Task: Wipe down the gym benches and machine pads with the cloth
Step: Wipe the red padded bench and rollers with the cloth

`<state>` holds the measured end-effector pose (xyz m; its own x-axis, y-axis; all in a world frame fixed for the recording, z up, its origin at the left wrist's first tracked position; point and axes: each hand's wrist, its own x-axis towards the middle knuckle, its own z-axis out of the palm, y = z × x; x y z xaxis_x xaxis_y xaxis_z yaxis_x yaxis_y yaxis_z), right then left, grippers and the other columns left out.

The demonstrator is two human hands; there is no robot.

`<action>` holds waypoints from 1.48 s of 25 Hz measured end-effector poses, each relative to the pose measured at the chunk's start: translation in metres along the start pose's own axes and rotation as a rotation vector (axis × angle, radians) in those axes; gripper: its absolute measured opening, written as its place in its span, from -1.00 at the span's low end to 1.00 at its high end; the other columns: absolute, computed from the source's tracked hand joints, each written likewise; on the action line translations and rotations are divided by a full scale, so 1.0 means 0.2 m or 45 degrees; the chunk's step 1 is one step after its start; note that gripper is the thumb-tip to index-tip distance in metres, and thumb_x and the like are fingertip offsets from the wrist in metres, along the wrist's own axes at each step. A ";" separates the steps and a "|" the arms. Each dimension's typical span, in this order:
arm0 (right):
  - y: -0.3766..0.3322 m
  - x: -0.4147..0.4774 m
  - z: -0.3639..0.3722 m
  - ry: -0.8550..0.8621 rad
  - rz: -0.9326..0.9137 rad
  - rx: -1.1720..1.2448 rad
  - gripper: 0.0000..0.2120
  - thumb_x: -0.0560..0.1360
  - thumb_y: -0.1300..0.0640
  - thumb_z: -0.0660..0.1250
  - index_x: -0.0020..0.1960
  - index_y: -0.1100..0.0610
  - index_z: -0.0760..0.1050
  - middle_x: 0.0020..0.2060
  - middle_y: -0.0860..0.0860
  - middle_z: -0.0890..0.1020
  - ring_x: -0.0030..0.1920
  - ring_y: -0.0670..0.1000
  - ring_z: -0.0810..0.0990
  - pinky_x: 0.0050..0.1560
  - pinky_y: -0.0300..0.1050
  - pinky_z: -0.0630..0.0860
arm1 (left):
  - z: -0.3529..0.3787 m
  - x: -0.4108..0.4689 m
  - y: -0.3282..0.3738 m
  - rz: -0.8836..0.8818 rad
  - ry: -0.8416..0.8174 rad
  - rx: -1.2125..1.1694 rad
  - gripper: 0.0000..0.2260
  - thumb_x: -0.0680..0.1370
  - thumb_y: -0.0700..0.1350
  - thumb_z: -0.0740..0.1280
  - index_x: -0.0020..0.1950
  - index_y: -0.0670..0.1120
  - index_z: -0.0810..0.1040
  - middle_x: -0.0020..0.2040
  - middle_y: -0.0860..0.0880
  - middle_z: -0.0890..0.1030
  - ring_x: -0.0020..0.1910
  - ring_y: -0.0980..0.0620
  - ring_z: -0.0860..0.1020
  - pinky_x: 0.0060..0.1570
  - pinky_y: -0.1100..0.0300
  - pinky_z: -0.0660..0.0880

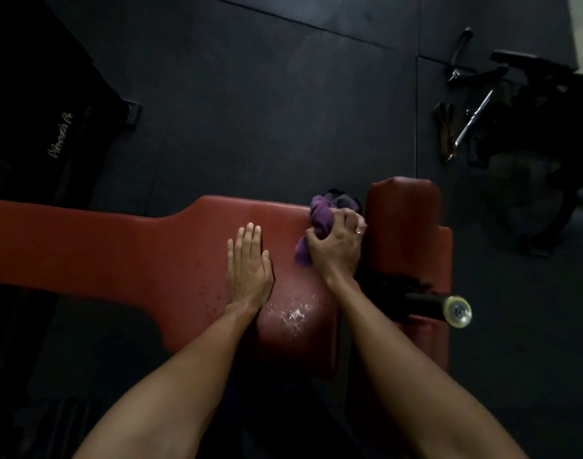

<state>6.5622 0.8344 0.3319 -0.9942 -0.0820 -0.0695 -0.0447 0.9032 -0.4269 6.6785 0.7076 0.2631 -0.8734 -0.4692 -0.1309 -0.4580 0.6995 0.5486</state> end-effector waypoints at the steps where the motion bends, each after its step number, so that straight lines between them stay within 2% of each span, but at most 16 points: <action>1: 0.02 -0.11 0.00 -0.018 -0.049 -0.007 -0.52 0.37 -0.06 0.42 0.21 0.13 0.45 0.23 0.10 0.47 0.38 0.22 0.34 0.47 0.08 0.30 | 0.00 -0.01 0.00 0.003 -0.024 0.005 -0.45 0.65 0.03 -0.05 0.62 -0.14 0.15 0.63 -0.09 0.15 0.62 -0.03 0.04 0.60 -0.04 -0.10; 3: 0.10 -0.38 -0.03 -0.092 -0.110 0.004 -0.48 0.39 -0.05 0.43 0.28 0.10 0.42 0.28 0.06 0.44 0.45 0.20 0.28 0.49 0.05 0.27 | 0.00 -0.04 0.01 0.021 -0.066 0.030 -0.44 0.66 0.06 -0.09 0.63 -0.13 0.10 0.64 -0.08 0.10 0.63 -0.02 0.00 0.59 0.00 -0.17; 6: 0.24 -0.66 -0.08 -0.135 -0.239 -0.003 -0.48 0.44 -0.05 0.44 0.31 0.12 0.43 0.29 0.08 0.45 0.43 0.23 0.32 0.47 0.18 0.32 | 0.00 -0.09 0.02 0.025 -0.079 0.020 -0.43 0.66 0.08 -0.10 0.64 -0.13 0.09 0.65 -0.08 0.08 0.63 -0.02 -0.01 0.59 0.03 -0.19; 8: 0.26 -0.58 -0.08 -0.178 -0.229 0.001 -0.48 0.50 -0.11 0.41 0.35 0.06 0.35 0.29 0.11 0.40 0.40 0.24 0.32 0.37 0.24 0.42 | 0.00 -0.12 0.02 0.038 -0.071 0.015 -0.43 0.66 0.08 -0.09 0.64 -0.13 0.08 0.65 -0.08 0.07 0.63 -0.01 -0.03 0.59 0.05 -0.21; 10: 0.21 -0.36 -0.07 -0.174 -0.117 0.012 -0.44 0.53 -0.17 0.36 0.44 -0.06 0.26 0.32 0.11 0.32 0.40 0.23 0.28 0.25 0.17 0.53 | 0.00 -0.15 0.01 0.057 -0.077 0.007 -0.44 0.67 0.07 -0.07 0.64 -0.12 0.08 0.65 -0.06 0.06 0.63 0.01 -0.04 0.59 0.06 -0.21; 12: 0.16 -0.18 -0.05 -0.119 -0.120 -0.013 -0.42 0.52 -0.18 0.34 0.49 -0.14 0.29 0.35 0.10 0.32 0.42 0.20 0.27 0.27 0.14 0.52 | 0.00 -0.19 -0.01 0.081 -0.076 0.007 -0.46 0.67 0.04 -0.03 0.64 -0.12 0.11 0.65 -0.06 0.09 0.63 0.02 -0.03 0.59 0.05 -0.17; 16: 0.21 -0.30 -0.05 -0.212 -0.163 -0.078 -0.45 0.47 -0.19 0.37 0.42 -0.07 0.43 0.44 0.04 0.31 0.46 0.16 0.26 0.40 0.15 0.43 | -0.02 -0.29 -0.04 0.101 -0.073 -0.027 -0.48 0.68 0.01 0.03 0.63 -0.10 0.15 0.64 -0.04 0.11 0.63 0.04 -0.02 0.59 0.06 -0.15; 21: 0.38 -0.81 -0.10 -0.142 -0.339 -0.101 -0.50 0.45 -0.13 0.40 0.32 0.07 0.54 0.35 0.16 0.47 0.40 0.28 0.38 0.39 0.26 0.42 | -0.02 -0.41 -0.07 0.096 -0.070 -0.037 -0.48 0.68 -0.01 0.06 0.64 -0.10 0.14 0.64 -0.04 0.10 0.63 0.03 0.00 0.60 0.00 -0.08; 23: 0.44 -0.90 -0.13 -0.185 -0.508 -0.140 -0.51 0.48 -0.14 0.37 0.32 0.08 0.53 0.32 0.19 0.49 0.40 0.31 0.39 0.40 0.34 0.37 | -0.02 -0.46 -0.08 0.077 -0.053 -0.064 -0.48 0.68 -0.02 0.08 0.63 -0.09 0.15 0.64 -0.03 0.11 0.63 0.04 0.01 0.60 0.00 -0.06; 26: 0.41 -0.66 -0.12 -0.211 -0.718 -0.260 -0.49 0.51 -0.18 0.33 0.36 0.06 0.53 0.40 0.16 0.46 0.48 0.27 0.33 0.50 0.34 0.23 | -0.01 -0.50 -0.08 0.018 0.005 -0.114 -0.50 0.68 -0.04 0.11 0.62 -0.09 0.19 0.63 -0.03 0.15 0.62 0.04 0.05 0.60 0.01 -0.04; 29: 0.24 -0.42 -0.05 -0.199 -0.605 -0.286 -0.51 0.53 -0.14 0.33 0.38 0.07 0.51 0.48 0.07 0.41 0.55 0.18 0.25 0.58 0.24 0.07 | -0.01 -0.55 -0.09 -0.012 0.045 -0.135 -0.52 0.68 -0.10 0.15 0.61 -0.11 0.22 0.63 -0.05 0.18 0.62 0.01 0.07 0.60 0.03 -0.04; 32: 0.21 -0.56 -0.03 -0.192 -0.620 -0.299 -0.48 0.53 -0.14 0.33 0.38 0.14 0.51 0.41 0.07 0.51 0.48 0.17 0.37 0.56 0.21 0.16 | -0.02 -0.60 -0.12 -0.024 0.024 -0.164 -0.53 0.69 -0.13 0.16 0.62 -0.11 0.20 0.63 -0.05 0.17 0.63 0.01 0.05 0.60 0.06 -0.07; 37: 0.37 -0.98 -0.05 -0.326 -0.930 -0.340 -0.38 0.48 -0.15 0.37 0.41 0.19 0.50 0.39 0.13 0.52 0.41 0.23 0.44 0.53 0.24 0.21 | -0.03 -0.63 -0.16 -0.012 -0.019 -0.185 -0.54 0.70 -0.12 0.06 0.62 -0.12 0.18 0.63 -0.06 0.15 0.63 0.04 0.03 0.60 0.10 -0.10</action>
<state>6.7525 0.9214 0.3229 -0.6537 -0.7531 -0.0744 -0.7264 0.6520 -0.2173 6.8040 0.7420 0.2665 -0.8721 -0.4665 -0.1479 -0.4381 0.6095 0.6607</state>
